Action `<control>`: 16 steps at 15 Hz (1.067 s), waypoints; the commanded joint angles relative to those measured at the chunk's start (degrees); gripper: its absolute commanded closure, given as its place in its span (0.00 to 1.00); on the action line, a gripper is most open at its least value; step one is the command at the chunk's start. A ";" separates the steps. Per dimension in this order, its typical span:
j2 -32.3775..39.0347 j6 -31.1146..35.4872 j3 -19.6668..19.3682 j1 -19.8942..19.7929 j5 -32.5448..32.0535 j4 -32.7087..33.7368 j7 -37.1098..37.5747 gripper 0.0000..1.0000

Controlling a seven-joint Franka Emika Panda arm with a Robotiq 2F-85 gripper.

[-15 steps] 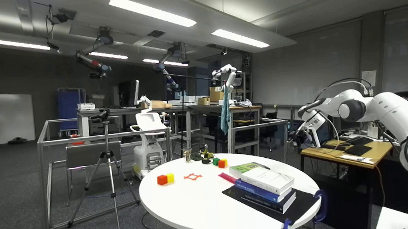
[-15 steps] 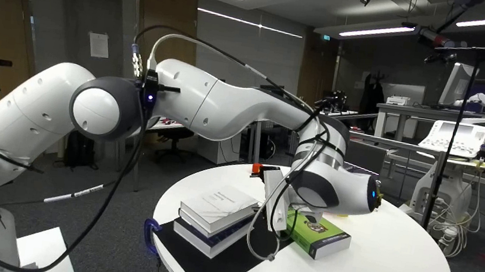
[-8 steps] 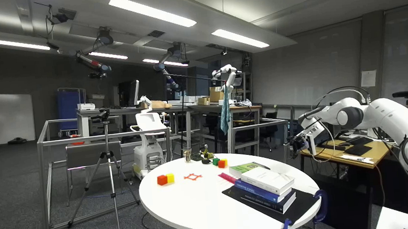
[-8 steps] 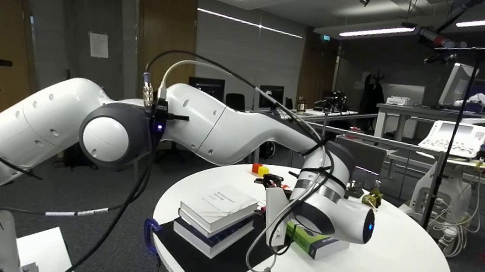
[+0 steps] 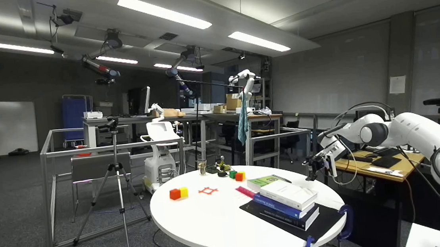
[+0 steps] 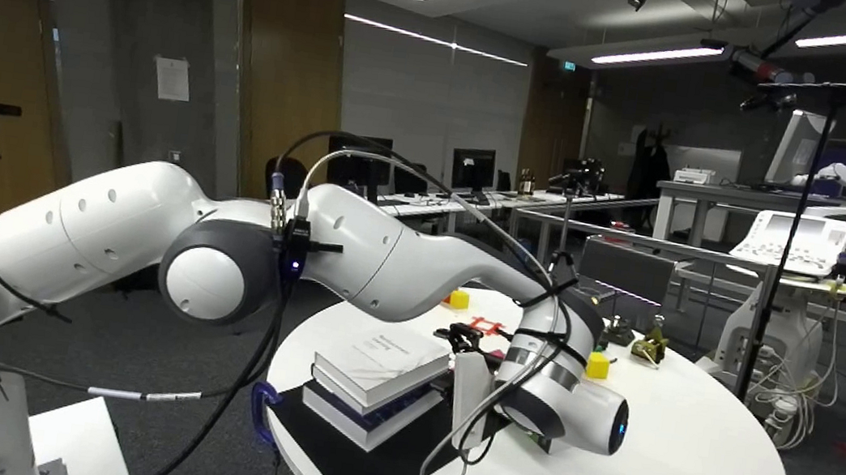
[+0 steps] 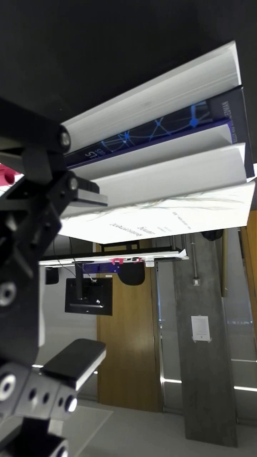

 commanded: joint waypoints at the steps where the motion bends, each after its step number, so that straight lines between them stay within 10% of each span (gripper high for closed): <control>1: 2.42 0.72 0.56 0.73 0.14 2.27 -1.31 0.00; 16: 4.61 7.10 -0.05 3.46 -0.26 0.64 -6.21 0.00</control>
